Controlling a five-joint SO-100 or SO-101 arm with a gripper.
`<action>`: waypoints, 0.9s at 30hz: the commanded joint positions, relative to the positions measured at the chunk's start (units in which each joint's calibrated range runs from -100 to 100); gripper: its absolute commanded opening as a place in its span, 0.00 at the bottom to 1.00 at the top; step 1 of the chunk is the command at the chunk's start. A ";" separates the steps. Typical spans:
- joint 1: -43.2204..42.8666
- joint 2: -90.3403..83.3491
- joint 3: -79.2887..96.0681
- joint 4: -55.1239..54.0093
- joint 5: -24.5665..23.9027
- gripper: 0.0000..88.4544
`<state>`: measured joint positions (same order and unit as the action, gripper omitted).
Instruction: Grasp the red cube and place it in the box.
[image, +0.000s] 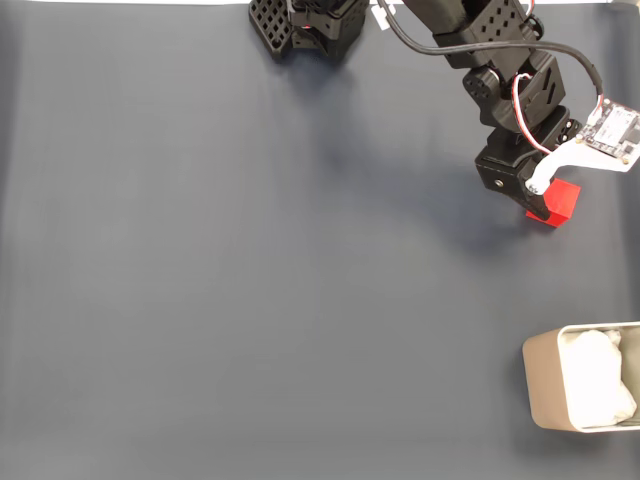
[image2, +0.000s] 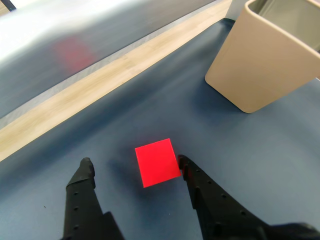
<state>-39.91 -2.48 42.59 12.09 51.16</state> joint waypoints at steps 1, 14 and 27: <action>-0.71 -2.03 -0.98 -0.70 0.49 0.44; -0.71 0.83 -2.71 -1.35 0.98 0.43; 0.49 1.44 -1.71 -1.76 3.08 0.38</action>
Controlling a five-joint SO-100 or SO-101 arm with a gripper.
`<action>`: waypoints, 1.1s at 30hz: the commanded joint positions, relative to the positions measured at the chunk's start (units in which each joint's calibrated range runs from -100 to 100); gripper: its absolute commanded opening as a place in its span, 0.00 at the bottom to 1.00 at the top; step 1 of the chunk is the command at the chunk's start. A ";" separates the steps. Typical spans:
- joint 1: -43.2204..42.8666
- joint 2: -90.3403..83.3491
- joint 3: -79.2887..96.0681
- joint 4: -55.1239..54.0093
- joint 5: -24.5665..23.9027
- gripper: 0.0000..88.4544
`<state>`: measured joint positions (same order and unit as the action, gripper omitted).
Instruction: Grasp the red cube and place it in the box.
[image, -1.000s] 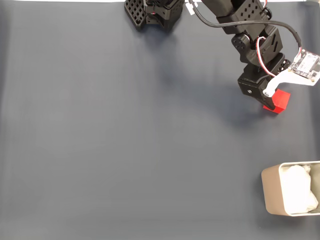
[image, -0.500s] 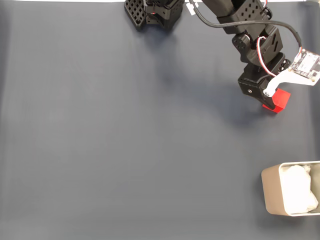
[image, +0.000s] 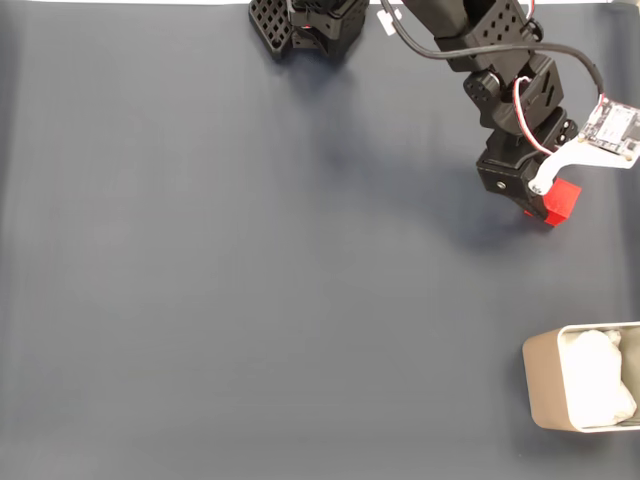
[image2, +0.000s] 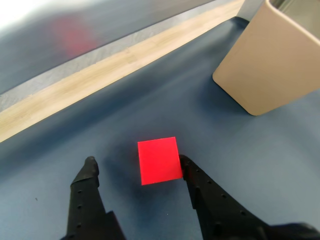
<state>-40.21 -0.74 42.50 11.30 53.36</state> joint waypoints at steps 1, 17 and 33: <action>0.93 -0.30 -1.62 -0.89 1.07 0.36; 1.57 -0.30 -1.80 -0.31 3.32 0.16; 1.29 -0.91 -1.98 0.34 3.86 0.08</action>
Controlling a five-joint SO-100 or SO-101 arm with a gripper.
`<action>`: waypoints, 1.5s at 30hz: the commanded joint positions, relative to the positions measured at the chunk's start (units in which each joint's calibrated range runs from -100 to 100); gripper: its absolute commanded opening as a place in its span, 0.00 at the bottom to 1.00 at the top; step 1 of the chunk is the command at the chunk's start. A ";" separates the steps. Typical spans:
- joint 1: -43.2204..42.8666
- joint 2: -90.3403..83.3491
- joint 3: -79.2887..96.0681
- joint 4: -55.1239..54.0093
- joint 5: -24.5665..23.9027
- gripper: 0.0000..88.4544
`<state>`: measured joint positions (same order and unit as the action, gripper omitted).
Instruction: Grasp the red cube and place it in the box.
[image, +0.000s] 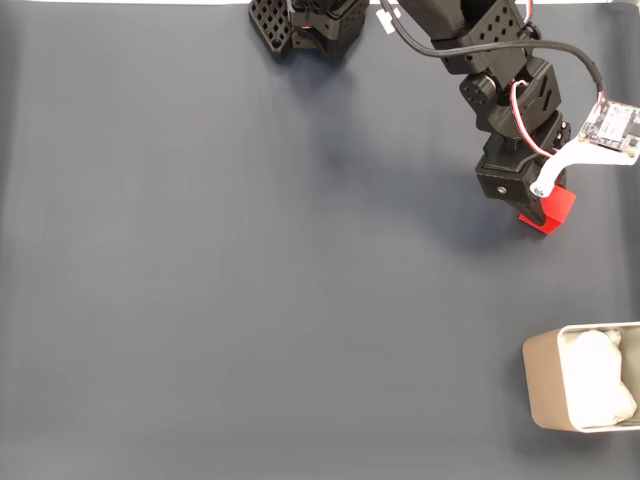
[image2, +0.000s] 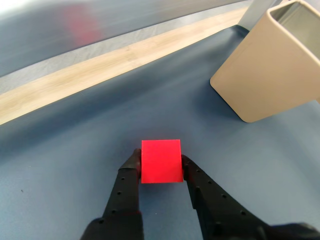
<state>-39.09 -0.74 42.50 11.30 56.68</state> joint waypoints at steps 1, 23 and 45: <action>0.17 -0.99 -2.08 0.51 0.54 0.08; 4.22 -14.34 -15.12 17.23 -4.10 0.06; 11.96 -1.95 -41.67 21.49 -3.91 0.07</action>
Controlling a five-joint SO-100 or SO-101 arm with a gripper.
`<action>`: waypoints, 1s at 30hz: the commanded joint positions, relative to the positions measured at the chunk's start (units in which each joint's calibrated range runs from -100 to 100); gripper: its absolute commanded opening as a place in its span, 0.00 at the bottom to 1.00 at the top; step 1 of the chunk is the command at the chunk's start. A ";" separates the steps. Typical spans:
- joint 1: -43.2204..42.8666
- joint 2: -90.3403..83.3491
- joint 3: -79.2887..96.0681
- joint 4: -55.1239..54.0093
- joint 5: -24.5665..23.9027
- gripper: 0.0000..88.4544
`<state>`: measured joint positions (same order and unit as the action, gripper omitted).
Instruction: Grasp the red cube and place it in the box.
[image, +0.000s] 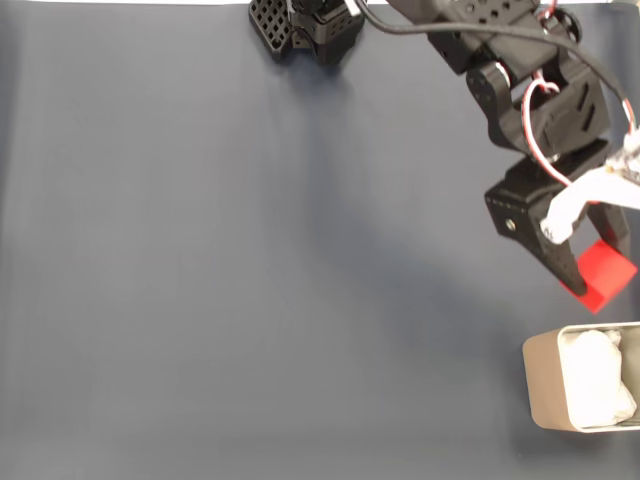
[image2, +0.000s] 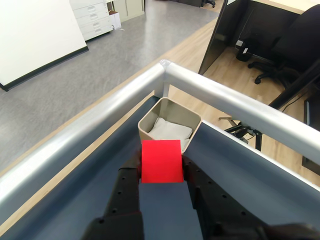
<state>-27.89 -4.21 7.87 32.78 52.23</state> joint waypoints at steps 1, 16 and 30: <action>0.90 2.74 -8.50 0.01 0.54 0.07; 1.61 16.95 -26.75 0.17 0.88 0.07; 2.47 25.27 -34.60 0.26 0.34 0.07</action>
<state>-25.82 21.32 -22.60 32.78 52.19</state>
